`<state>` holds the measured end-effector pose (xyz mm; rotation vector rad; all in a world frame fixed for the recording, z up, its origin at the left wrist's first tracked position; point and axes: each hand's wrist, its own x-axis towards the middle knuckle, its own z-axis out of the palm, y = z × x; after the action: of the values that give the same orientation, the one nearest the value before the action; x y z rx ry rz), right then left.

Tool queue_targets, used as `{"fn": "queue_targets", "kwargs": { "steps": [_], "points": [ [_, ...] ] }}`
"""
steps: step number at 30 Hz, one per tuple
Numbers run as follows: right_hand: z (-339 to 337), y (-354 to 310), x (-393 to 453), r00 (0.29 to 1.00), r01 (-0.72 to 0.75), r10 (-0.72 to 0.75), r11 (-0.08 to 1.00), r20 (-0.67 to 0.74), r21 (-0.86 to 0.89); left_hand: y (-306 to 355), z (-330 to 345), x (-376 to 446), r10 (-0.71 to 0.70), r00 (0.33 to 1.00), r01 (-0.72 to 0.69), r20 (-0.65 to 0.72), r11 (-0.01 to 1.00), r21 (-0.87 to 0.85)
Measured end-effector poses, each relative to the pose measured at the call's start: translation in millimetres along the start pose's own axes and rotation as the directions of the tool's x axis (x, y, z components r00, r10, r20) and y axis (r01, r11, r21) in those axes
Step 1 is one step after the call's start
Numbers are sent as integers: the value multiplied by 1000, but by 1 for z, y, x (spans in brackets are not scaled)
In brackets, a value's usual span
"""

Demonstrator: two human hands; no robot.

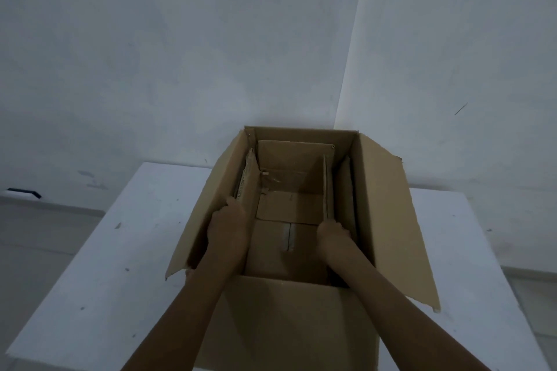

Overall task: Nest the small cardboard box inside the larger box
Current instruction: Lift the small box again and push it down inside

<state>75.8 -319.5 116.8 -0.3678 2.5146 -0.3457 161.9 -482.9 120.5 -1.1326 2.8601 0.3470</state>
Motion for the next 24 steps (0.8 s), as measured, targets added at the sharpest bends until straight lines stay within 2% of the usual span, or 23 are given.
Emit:
{"fn": "queue_targets", "kwargs": {
  "steps": [1, 3, 5, 6, 7, 9, 12, 16, 19, 22, 24],
  "points": [
    [-3, 1, -2, 999, 47, -48, 998, -18, -29, -1, -2, -3, 14, 998, -15, -56, 1000, -2],
    [-8, 8, -13, 965, 148, -136, 988, -223, 41, -5, -12, -14, 58, 969, -65, -239, 998, -23],
    [-18, 22, -21, 846, 253, -223, 967, -484, -4, -15, -22, -21, 110, 905, -118, -410, 993, 8],
    [-22, 29, -23, 783, 265, -257, 962, -567, -70, -22, -24, -20, 131, 887, -133, -443, 991, 27],
    [-24, 37, -20, 748, 241, -258, 964, -611, -113, -31, -23, -16, 138, 880, -133, -454, 990, 44],
    [-25, 53, -15, 780, 116, -176, 984, -600, -137, -45, -23, -10, 109, 928, -88, -356, 993, 74],
    [-22, 66, -14, 878, -25, 14, 1000, -478, -17, -55, -23, -2, 1, 985, 12, -170, 997, 73],
    [-16, 70, -5, 923, 13, 16, 997, -384, 72, -61, -16, 4, -39, 993, 43, -114, 998, 40],
    [-16, 67, -1, 937, 31, 17, 991, -348, 130, -65, -11, 6, 6, 992, -3, -123, 1000, 23],
    [-20, 67, -5, 937, 60, 16, 977, -350, 206, -63, -10, 6, 33, 995, -37, -93, 998, -48],
    [-24, 73, -7, 932, 89, -11, 976, -363, 198, -60, -9, 1, 38, 995, -48, -94, 994, -102]
  ]
}}
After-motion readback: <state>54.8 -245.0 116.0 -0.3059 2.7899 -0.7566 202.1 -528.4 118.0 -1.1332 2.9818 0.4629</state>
